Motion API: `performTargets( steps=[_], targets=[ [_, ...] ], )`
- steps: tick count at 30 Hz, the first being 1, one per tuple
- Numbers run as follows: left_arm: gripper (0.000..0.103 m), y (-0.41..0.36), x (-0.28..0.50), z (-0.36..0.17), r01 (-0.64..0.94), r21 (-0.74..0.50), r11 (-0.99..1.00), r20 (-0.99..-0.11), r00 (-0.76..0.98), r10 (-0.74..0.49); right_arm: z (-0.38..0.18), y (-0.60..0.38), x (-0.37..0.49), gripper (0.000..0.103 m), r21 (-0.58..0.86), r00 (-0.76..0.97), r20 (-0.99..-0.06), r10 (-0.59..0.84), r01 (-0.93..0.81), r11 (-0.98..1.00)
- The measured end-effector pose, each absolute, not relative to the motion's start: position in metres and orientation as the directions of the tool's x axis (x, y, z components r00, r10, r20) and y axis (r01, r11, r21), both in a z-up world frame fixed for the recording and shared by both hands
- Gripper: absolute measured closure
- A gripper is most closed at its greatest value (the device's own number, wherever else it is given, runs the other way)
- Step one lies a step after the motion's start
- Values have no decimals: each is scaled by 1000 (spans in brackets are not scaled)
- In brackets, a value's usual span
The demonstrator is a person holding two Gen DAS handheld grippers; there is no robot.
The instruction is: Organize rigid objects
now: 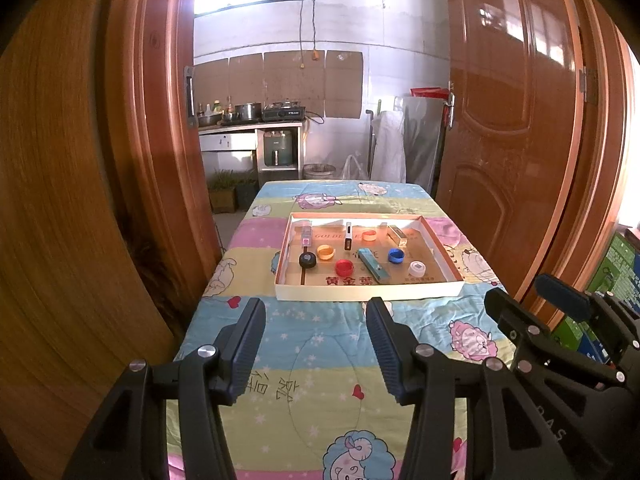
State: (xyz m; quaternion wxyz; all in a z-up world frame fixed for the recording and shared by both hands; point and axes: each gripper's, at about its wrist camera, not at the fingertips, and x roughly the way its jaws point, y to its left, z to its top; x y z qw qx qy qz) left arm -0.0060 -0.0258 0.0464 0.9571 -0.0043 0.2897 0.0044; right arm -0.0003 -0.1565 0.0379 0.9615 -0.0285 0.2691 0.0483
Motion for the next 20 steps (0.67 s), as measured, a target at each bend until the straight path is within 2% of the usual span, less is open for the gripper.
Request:
performTargets(
  steps=[20],
  targets=[
    [51,-27,-10,42,-3,-5,1000,-550,835,0,38,-157,0,45,-29,851,-520,77,-108,994]
  ],
)
